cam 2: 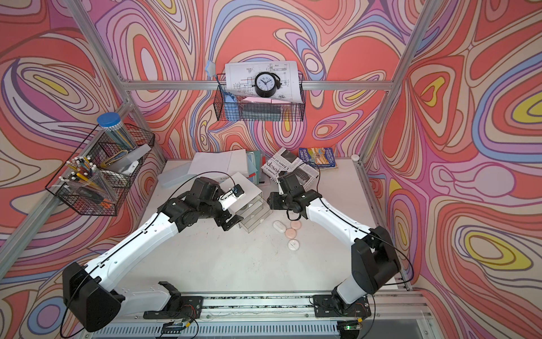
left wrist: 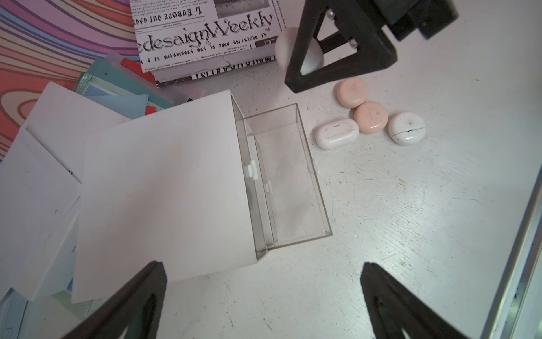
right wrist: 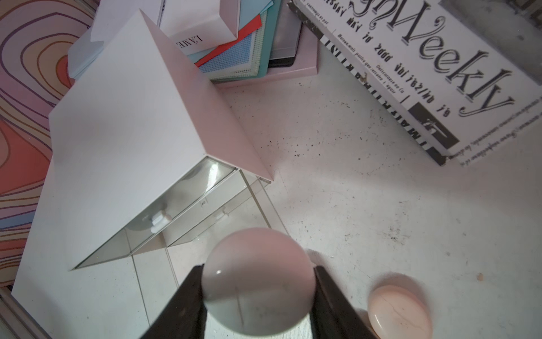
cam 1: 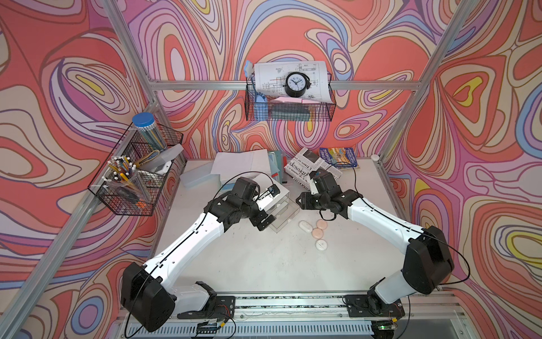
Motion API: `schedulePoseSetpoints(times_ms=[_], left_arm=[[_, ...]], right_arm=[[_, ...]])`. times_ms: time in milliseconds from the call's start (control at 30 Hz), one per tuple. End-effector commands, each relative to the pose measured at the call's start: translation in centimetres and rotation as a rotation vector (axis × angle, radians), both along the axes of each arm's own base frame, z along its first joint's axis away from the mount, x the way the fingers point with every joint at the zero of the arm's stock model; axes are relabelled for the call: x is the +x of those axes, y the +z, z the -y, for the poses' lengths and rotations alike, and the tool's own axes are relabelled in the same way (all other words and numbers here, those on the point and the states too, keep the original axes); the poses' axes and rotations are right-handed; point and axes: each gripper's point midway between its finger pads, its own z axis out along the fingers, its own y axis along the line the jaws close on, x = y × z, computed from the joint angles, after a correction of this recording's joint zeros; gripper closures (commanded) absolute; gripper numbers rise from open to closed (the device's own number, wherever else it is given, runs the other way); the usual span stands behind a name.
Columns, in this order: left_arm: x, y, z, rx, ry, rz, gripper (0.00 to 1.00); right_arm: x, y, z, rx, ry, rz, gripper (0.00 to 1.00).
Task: Put the bluetooth earphones in the drawer according to color
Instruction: Place the bluetooth earphone in the drawer.
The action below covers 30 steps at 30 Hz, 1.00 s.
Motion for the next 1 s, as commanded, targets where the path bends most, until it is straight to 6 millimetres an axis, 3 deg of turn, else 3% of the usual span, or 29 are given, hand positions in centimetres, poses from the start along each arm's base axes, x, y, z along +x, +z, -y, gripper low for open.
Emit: schedulePoseSetpoints(times_ms=[0, 267, 967], left_arm=[[-0.8, -1.2, 0.0, 0.024, -0.035, -0.062, 0.02], [-0.5, -1.6, -0.4, 0.053, -0.018, -0.062, 0.01], [0.3, -0.8, -0.9, 0.061, 0.026, -0.019, 0.01]], right_arm=[[1.0, 0.9, -2.2, 0.039, 0.039, 0.041, 1.00], [0.7, -0.4, -5.8, 0.034, 0.109, 0.008, 1.00], [-0.6, -2.6, -6.1, 0.023, 0.078, -0.053, 1.00]])
